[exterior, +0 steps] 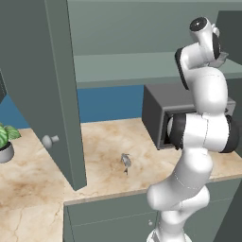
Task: Retrieve the tupperware from the cabinet, then place the raw meat into the tupperware to avoid contamination.
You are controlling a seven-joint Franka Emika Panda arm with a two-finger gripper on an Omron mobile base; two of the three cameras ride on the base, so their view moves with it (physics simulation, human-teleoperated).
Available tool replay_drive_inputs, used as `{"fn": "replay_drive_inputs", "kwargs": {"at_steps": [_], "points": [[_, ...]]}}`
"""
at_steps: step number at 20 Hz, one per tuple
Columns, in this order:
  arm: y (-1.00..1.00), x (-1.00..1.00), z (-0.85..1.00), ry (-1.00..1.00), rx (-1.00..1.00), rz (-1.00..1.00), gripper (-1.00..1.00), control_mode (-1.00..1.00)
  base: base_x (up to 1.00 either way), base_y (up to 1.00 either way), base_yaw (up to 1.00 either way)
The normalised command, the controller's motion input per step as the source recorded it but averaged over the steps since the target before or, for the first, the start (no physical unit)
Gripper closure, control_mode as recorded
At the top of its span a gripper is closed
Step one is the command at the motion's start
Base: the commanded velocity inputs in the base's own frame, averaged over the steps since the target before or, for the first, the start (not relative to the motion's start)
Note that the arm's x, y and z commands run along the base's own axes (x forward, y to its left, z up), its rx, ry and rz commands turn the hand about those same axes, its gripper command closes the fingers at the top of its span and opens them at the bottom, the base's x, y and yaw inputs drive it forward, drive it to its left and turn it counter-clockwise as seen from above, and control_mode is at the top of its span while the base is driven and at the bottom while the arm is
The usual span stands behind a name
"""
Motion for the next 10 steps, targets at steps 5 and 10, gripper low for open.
{"fn": "replay_drive_inputs", "kwargs": {"at_steps": [5, 10], "points": [[-0.03, 0.02, -0.12, 0.00, 0.02, -0.01, -1.00, -1.00, 0.00, 0.00, 0.00], [-0.07, 0.00, -0.21, 0.00, 0.03, -0.03, -1.00, -1.00, 0.00, 0.00, 0.00]]}}
